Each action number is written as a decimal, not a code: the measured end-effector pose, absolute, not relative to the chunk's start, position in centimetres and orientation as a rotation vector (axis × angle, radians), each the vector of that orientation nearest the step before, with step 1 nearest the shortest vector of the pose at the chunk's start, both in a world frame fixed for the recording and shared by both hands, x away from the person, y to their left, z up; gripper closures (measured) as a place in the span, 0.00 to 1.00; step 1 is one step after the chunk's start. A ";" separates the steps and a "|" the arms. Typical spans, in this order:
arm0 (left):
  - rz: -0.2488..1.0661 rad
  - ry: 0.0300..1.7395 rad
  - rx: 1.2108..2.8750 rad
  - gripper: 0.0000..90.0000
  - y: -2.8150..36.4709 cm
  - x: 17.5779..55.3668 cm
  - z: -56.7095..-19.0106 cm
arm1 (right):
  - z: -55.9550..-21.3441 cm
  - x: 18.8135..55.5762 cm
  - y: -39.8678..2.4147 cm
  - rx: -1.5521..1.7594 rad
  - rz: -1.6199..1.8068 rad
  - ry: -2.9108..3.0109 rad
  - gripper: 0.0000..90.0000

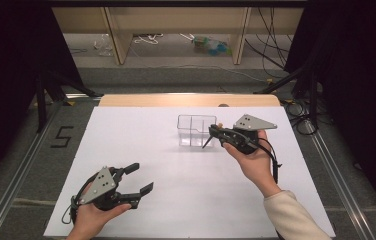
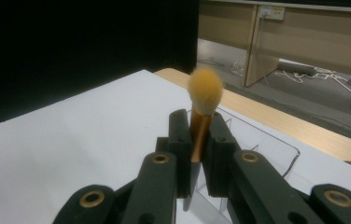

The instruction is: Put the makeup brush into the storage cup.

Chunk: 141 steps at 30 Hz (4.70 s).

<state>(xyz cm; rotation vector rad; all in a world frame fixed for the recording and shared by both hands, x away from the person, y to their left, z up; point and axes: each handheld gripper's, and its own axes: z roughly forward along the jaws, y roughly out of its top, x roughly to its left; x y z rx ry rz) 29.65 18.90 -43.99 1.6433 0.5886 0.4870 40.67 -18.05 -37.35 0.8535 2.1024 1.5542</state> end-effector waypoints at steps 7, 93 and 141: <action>0.487 0.588 1.642 0.27 18.9 29.7 -44.0 | -37.1 40.8 -18.1 0.856 1.552 2.097 0.93; 0.491 0.590 1.652 0.27 18.9 29.6 -44.0 | -35.9 43.5 -17.9 0.855 1.569 2.002 0.93; 0.491 0.576 1.646 0.27 18.9 29.7 -44.0 | -35.5 44.6 -17.7 0.861 1.559 1.968 0.93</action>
